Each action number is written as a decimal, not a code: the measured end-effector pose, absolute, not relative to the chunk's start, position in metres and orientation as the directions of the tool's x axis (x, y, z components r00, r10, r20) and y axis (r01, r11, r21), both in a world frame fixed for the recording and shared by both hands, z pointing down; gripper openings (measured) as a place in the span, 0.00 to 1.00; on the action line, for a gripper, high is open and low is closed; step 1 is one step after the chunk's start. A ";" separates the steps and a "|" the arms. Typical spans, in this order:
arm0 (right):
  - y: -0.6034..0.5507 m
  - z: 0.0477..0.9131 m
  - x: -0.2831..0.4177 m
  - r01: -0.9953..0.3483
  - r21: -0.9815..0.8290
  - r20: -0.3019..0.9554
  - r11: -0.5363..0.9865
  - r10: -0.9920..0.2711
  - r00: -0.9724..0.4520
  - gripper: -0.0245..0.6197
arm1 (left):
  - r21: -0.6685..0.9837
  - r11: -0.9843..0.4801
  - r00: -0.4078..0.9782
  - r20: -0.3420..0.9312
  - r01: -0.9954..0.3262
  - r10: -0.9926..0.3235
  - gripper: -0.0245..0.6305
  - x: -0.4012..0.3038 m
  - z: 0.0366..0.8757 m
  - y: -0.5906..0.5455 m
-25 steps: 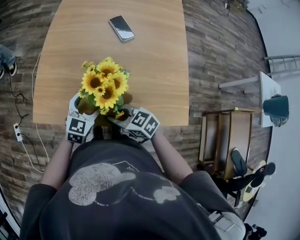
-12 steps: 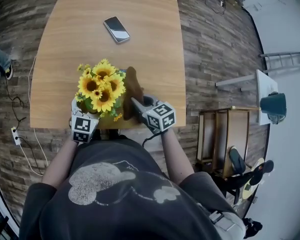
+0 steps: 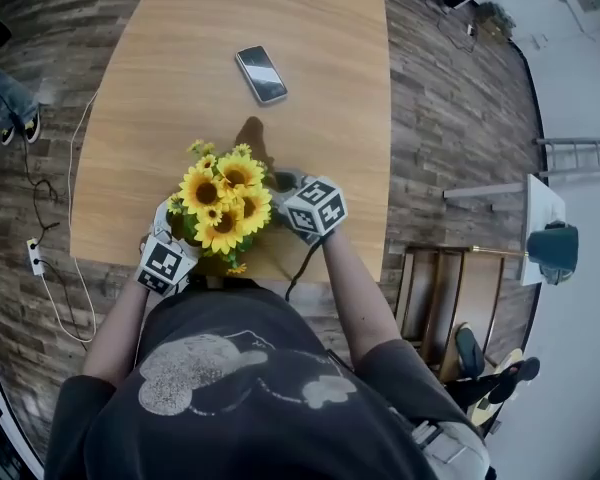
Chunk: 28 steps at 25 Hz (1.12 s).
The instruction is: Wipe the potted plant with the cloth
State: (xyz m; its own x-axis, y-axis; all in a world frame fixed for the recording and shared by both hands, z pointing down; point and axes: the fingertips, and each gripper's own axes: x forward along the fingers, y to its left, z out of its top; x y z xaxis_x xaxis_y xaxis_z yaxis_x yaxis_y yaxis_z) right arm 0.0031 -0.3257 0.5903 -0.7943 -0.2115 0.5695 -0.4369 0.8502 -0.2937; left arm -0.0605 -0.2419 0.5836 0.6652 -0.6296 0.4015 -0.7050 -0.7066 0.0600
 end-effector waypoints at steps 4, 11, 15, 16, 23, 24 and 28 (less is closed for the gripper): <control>-0.325 0.592 -0.017 -0.375 -0.349 0.548 0.859 -0.137 -0.825 0.12 | 0.063 -0.734 0.688 0.408 -0.677 -0.600 0.80 -0.062 0.586 -0.242; -0.312 0.596 -0.020 -0.337 -0.337 0.566 0.879 -0.097 -0.819 0.12 | 0.069 -0.745 0.699 0.411 -0.664 -0.585 0.80 -0.062 0.587 -0.241; -0.299 0.597 -0.009 -0.339 -0.332 0.578 0.880 -0.094 -0.811 0.12 | 0.066 -0.774 0.719 0.427 -0.630 -0.549 0.80 -0.060 0.586 -0.241; -0.295 0.597 -0.007 -0.343 -0.332 0.580 0.879 -0.097 -0.809 0.12 | 0.065 -0.779 0.722 0.428 -0.624 -0.543 0.80 -0.060 0.586 -0.242; -0.256 0.601 0.008 -0.382 -0.295 0.613 0.876 -0.133 -0.779 0.12 | 0.061 -0.806 0.745 0.428 -0.589 -0.512 0.80 -0.061 0.587 -0.248; -0.250 0.601 0.010 -0.387 -0.289 0.616 0.876 -0.140 -0.775 0.12 | 0.059 -0.814 0.750 0.431 -0.578 -0.501 0.80 -0.060 0.587 -0.249; -0.229 0.598 0.015 -0.416 -0.298 0.608 0.859 -0.165 -0.776 0.12 | 0.044 -0.828 0.757 0.435 -0.559 -0.488 0.81 -0.057 0.586 -0.253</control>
State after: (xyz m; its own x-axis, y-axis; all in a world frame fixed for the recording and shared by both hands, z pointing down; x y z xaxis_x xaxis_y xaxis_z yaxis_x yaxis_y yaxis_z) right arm 0.0151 -0.2293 0.5983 -0.7764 -0.1649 0.6083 -0.4159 0.8592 -0.2979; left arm -0.0566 -0.2533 0.5861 0.7568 -0.4875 0.4354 -0.5588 -0.8281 0.0441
